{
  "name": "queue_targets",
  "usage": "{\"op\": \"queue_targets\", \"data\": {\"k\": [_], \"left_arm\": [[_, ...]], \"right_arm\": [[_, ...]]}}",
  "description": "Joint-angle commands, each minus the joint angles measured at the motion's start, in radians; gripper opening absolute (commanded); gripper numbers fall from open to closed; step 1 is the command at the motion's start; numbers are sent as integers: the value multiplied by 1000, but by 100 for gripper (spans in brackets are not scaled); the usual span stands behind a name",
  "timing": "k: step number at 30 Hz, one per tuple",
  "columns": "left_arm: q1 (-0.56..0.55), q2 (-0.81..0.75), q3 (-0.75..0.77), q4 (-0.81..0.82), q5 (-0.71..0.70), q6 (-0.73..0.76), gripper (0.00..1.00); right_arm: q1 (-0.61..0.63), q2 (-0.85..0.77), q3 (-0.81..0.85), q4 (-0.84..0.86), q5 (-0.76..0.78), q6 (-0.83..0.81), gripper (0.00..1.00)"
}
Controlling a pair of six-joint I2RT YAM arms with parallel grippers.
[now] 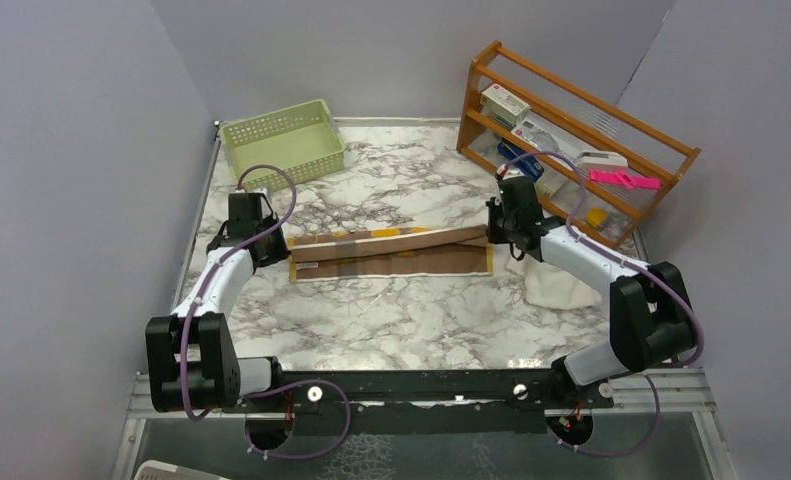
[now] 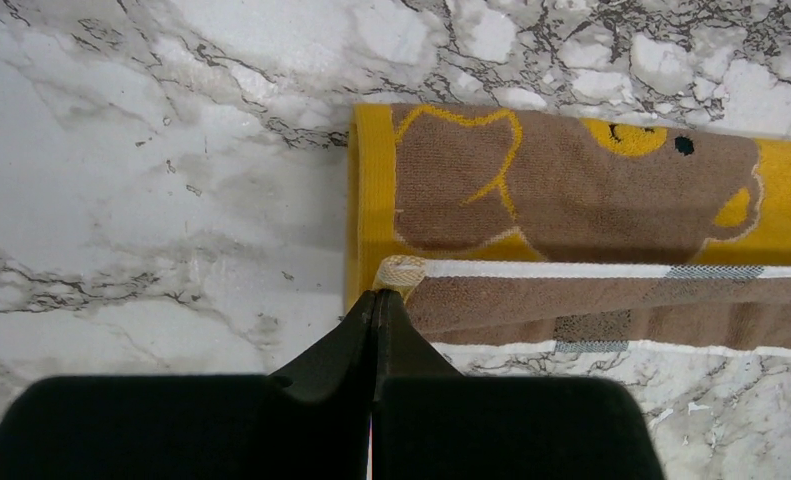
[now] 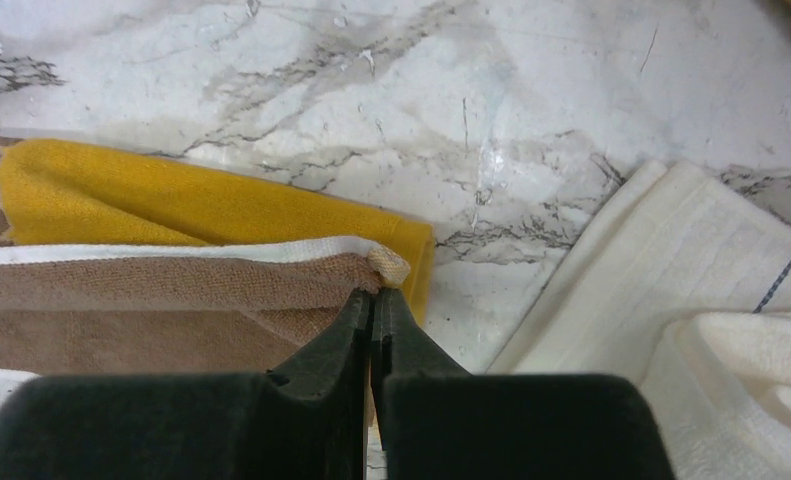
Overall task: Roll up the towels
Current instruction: Fold the towel at the center of the board.
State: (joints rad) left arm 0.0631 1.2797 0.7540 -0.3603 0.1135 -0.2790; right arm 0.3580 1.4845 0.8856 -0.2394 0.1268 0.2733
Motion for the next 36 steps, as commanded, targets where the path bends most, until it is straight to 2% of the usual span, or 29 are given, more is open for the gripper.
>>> {"op": "queue_targets", "data": {"k": [1,4,7,11,13,15,16,19,21,24,27,29,30,36], "left_arm": [[-3,3,-18,-42,31,-12,0],[-4,31,-13,-82,49,-24,0],[-6,48,7,-116,21,-54,15],[-6,29,15,-142,33,-91,29],[-6,-19,15,-147,40,-107,45],[-8,-76,30,-168,64,-110,73],[-7,-114,44,-187,72,-110,80],[-8,-179,99,-239,80,-102,88],[-7,-200,135,-258,80,-101,91],[-7,-187,162,-248,126,-123,90],[-13,-134,150,-190,191,-147,74],[-23,-96,122,-128,220,-166,59],[-30,-74,109,-102,229,-179,54],[-77,50,83,28,266,-256,38]], "right_arm": [[-7,-17,-42,-22,6,37,1],[-7,-17,-69,-22,12,51,4],[-7,-37,-104,-10,16,63,14],[-8,-83,-136,-4,19,79,48],[-8,-121,-151,5,23,86,59],[-8,-179,-162,8,33,94,60],[-8,-219,-165,10,41,98,62],[-8,-337,-164,26,63,95,68],[-7,-378,-154,46,67,86,69],[-7,-378,-146,88,28,83,69],[-7,-282,-113,108,-81,98,69],[-4,-191,-79,117,-181,114,64],[2,-149,-62,126,-226,119,62],[19,14,21,136,-391,129,56]]}}
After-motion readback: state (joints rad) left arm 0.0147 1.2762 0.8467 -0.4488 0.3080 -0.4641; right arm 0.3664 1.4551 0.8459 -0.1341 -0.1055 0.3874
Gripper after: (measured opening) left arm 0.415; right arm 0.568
